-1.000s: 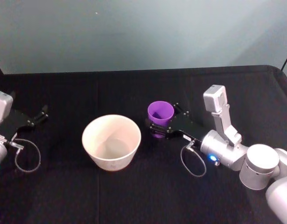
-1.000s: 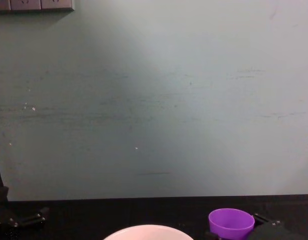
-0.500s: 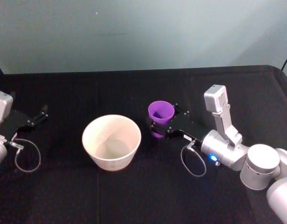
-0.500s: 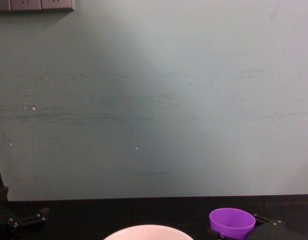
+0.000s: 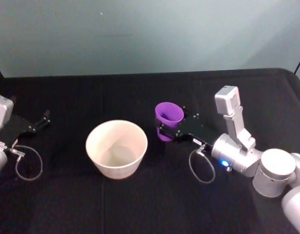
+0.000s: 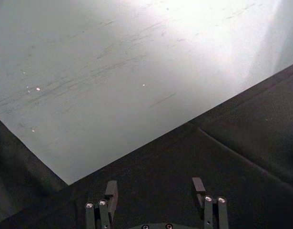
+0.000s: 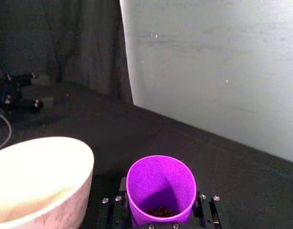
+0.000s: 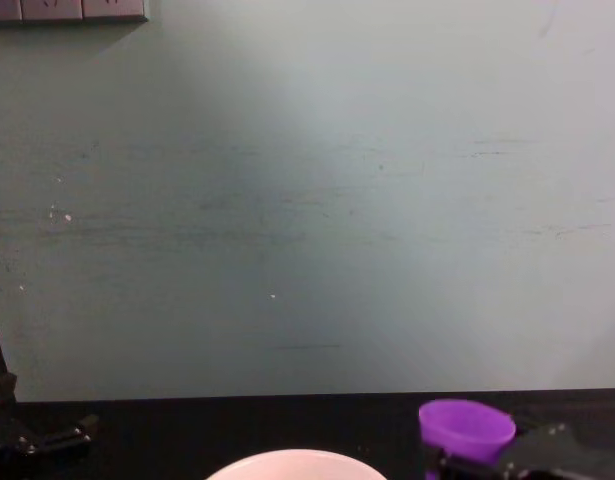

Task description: Pick up the cup and pour the mung beans from the cup into the bowl.

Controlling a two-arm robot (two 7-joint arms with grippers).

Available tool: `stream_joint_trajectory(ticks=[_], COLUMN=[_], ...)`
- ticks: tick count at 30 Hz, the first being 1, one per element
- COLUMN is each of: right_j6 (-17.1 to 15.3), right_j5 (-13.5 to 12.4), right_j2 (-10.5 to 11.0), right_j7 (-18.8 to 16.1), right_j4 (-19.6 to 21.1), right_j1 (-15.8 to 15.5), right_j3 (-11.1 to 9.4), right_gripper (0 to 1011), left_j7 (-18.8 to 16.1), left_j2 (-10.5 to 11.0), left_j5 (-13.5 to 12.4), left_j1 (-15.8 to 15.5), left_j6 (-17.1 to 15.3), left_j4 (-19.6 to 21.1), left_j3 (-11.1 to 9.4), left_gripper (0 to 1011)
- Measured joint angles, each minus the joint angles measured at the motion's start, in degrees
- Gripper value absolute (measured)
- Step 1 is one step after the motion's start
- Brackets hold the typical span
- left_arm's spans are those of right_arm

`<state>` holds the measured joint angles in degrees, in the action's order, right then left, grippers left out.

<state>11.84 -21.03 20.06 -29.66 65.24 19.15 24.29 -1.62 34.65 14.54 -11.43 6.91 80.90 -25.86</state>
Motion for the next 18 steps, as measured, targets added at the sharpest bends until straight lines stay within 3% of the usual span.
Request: stream_joint_trajectory(ticks=[7, 11, 18], right_j6=[-6.0, -12.63, -18.41], right_j5=[-0.96, -3.68, -6.4], right_j2=[2.32, 4.69, 7.8], right_j7=[0.81, 0.7, 0.81], right_j4=[9.5, 16.72, 23.87], right_j1=[-1.89, -2.15, -1.21], right_j3=[-2.5, -4.33, -5.9], right_gripper=[731, 730, 731], left_j7=[0.0, 0.0, 0.0], left_j2=[0.0, 0.0, 0.0], left_j5=[0.0, 0.0, 0.0], left_j1=[0.0, 0.0, 0.0], left_j6=[0.0, 0.0, 0.0], left_j4=[0.0, 0.0, 0.0], left_j3=[0.0, 0.0, 0.0], left_gripper=[1012, 1011, 1011])
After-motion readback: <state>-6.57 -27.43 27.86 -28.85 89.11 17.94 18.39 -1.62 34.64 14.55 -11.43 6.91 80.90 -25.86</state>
